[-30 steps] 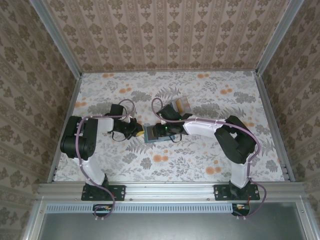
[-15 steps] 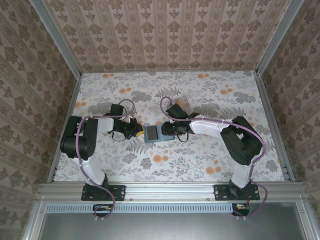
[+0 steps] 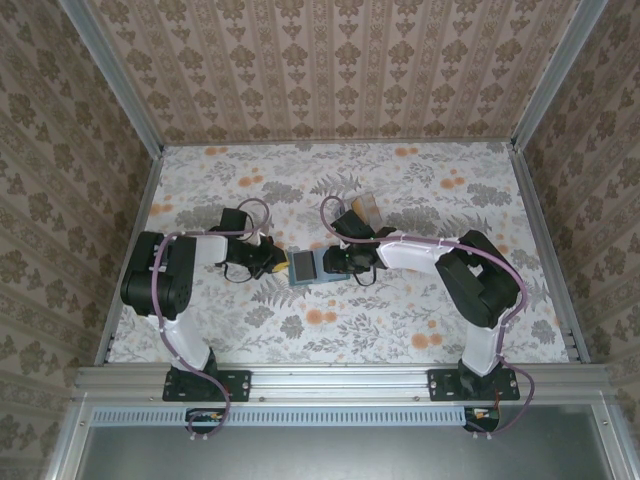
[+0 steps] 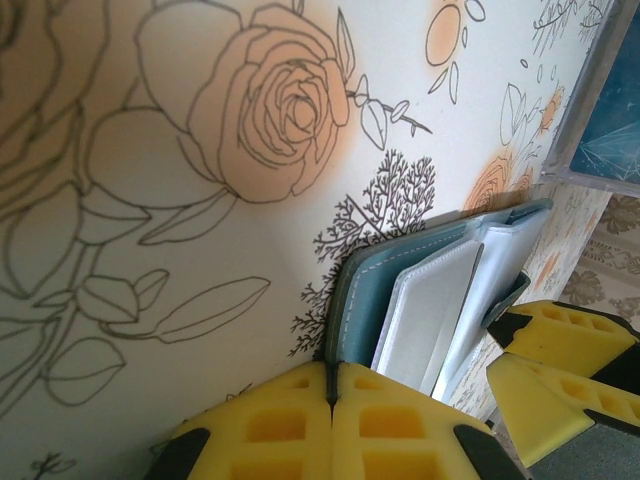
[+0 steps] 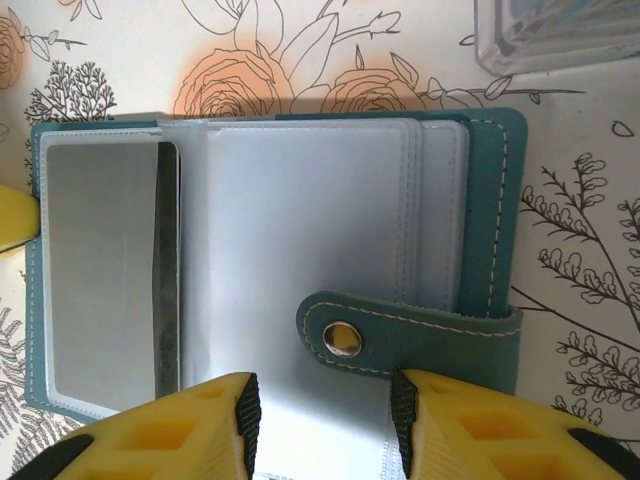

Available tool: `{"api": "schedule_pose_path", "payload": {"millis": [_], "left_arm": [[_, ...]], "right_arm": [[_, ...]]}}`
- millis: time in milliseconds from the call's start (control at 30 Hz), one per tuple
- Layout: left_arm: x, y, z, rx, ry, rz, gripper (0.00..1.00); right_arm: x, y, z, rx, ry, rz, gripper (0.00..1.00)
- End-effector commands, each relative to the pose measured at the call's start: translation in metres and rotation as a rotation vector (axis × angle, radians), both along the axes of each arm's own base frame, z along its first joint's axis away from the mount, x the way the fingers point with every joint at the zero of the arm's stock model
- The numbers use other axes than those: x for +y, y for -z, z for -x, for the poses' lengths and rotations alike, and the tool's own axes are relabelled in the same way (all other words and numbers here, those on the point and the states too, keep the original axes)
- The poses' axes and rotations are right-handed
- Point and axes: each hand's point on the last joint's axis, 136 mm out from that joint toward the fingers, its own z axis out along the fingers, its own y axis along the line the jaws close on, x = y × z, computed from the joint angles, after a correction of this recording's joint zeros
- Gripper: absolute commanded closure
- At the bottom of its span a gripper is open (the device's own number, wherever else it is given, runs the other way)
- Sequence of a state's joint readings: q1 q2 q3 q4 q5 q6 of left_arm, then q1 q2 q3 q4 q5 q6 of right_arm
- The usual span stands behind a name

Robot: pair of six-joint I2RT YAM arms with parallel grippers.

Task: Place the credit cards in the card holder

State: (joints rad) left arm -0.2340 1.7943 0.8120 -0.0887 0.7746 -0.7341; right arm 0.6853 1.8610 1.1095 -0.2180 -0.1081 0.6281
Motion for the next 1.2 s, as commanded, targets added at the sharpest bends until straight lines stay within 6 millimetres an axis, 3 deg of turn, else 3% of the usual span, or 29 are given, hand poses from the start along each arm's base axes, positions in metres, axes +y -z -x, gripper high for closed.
{"api": "schedule_pose_path", "payload": {"millis": [0, 433, 1167], "left_arm": [[0.001, 0.013, 0.009, 0.049, 0.000, -0.016, 1.00], [-0.001, 0.017, 0.009, 0.060, -0.002, -0.014, 1.00], [-0.001, 0.015, 0.012, 0.059, -0.005, -0.019, 1.00]], "right_arm": [[-0.007, 0.016, 0.012, 0.058, 0.005, 0.034, 0.56], [0.009, 0.027, 0.026, 0.128, -0.026, -0.071, 0.58], [0.056, -0.001, -0.001, 0.104, -0.055, -0.318, 0.63]]}}
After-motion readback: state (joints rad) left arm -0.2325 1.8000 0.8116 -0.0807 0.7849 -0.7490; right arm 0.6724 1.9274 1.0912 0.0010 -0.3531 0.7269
